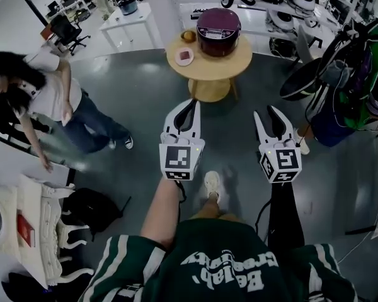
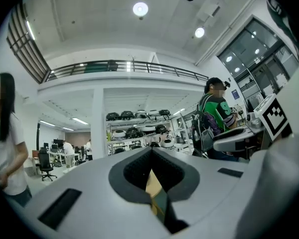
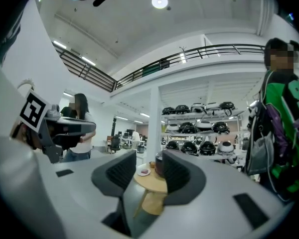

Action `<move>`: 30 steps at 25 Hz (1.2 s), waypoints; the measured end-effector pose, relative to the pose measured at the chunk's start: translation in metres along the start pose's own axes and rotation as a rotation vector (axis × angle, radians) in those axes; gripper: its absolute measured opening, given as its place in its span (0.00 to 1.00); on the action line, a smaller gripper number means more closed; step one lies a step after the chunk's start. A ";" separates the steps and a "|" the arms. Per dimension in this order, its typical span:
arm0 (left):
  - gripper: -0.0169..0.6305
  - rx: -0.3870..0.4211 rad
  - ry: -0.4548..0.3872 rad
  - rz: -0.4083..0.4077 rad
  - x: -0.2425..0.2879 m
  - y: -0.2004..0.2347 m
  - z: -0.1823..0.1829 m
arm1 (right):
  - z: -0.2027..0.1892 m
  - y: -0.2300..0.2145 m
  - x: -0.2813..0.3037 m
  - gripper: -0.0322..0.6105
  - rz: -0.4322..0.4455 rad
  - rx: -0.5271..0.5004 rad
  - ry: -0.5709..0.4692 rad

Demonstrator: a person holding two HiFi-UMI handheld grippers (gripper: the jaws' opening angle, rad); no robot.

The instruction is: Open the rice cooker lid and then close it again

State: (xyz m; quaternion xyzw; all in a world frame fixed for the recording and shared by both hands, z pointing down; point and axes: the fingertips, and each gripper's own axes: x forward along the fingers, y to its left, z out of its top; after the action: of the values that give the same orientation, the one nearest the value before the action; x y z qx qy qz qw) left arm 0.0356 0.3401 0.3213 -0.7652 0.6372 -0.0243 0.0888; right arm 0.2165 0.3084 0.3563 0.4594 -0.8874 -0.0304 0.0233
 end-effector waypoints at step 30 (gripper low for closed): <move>0.02 -0.044 0.014 -0.003 0.228 0.154 -0.057 | 0.000 -0.049 0.283 0.31 0.025 -0.047 0.046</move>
State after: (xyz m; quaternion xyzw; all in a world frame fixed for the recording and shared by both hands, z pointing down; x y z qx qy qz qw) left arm -0.0795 0.0842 0.3339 -0.7678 0.6369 -0.0158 0.0677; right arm 0.0930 0.0487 0.3567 0.4482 -0.8914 -0.0405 0.0548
